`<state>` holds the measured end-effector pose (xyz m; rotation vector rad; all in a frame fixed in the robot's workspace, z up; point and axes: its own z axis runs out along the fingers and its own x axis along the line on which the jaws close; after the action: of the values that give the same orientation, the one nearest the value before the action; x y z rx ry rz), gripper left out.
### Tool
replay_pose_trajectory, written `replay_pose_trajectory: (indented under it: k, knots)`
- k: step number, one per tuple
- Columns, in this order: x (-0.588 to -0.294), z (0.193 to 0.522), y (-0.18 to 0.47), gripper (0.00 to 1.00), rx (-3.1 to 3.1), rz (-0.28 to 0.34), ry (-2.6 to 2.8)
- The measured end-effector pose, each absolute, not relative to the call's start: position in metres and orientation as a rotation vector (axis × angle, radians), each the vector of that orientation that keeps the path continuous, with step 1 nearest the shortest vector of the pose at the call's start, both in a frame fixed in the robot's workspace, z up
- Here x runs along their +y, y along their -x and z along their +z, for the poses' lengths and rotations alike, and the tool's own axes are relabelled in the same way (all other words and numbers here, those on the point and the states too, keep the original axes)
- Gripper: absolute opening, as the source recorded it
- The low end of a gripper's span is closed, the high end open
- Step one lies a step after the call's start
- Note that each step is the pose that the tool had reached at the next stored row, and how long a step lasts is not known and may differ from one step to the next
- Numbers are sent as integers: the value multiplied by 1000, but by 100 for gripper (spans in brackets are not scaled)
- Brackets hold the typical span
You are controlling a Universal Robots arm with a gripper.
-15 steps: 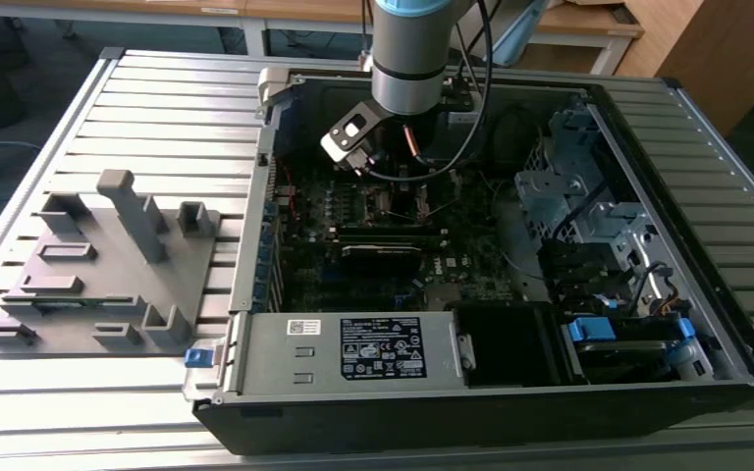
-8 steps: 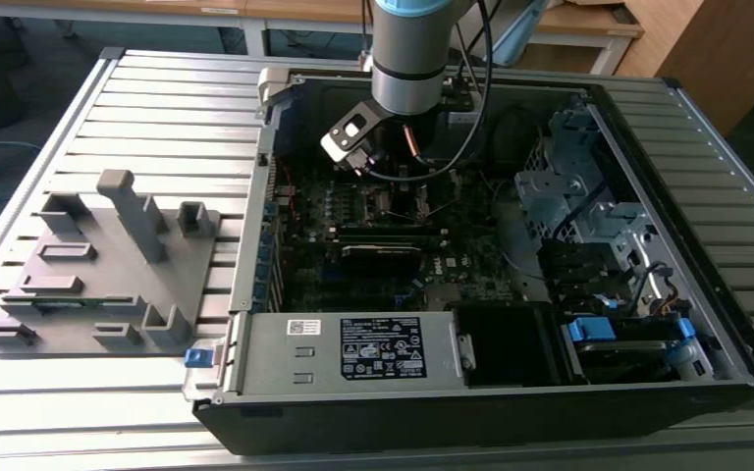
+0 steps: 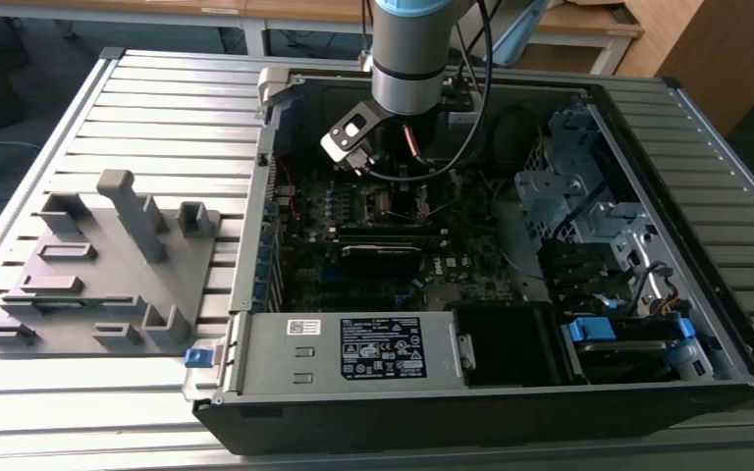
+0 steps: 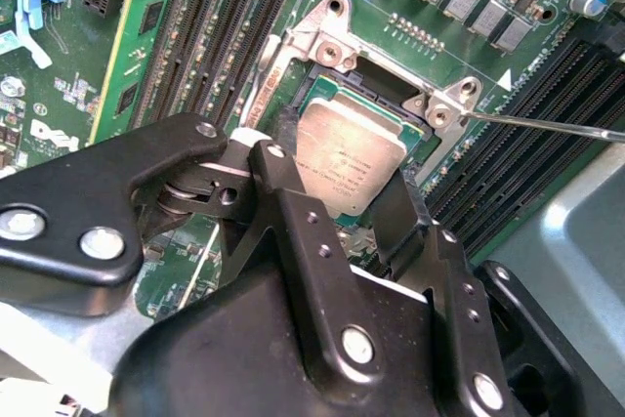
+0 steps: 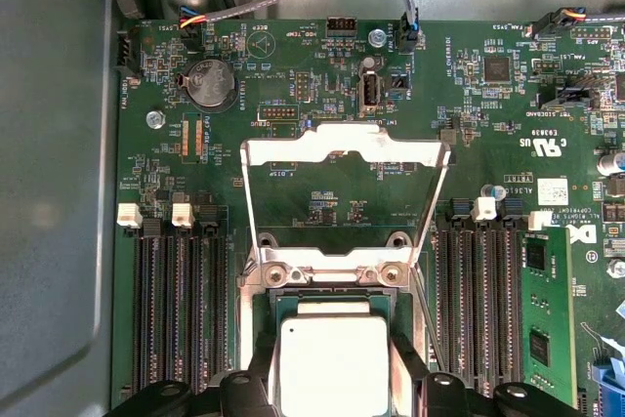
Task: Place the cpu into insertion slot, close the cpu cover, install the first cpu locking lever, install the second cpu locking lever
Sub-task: 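Place the cpu into insertion slot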
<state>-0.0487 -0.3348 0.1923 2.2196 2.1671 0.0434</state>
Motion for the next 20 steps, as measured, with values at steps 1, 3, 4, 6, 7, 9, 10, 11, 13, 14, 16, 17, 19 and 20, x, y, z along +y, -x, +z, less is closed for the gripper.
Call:
replay_pose_trajectory:
  k: [1,3,4,6,7,9,10,11,13,14,16,17,19,20]
  knots:
    - [-335,192,49,54,2167,43,-2220]
    - [-335,192,49,54,2167,44,-2220]
    - [-335,192,49,55,2167,44,-2220]
    - [-335,192,49,61,2167,44,-2220]
    - [-335,192,49,61,2167,44,-2220]
    - [-335,192,49,61,2167,44,-2220]
    - [-335,192,49,61,2167,44,-2220]
    - [-335,192,49,61,2167,44,-2220]
    - [-335,192,49,61,2167,44,-2220]
    - [-335,193,49,61,2167,43,-2220]
    - [-335,196,49,61,2167,44,-2220]
    - [-335,198,49,61,2167,44,-2220]
    - [-335,202,49,61,2167,43,-2220]
    - [-335,203,49,61,2167,43,-2220]
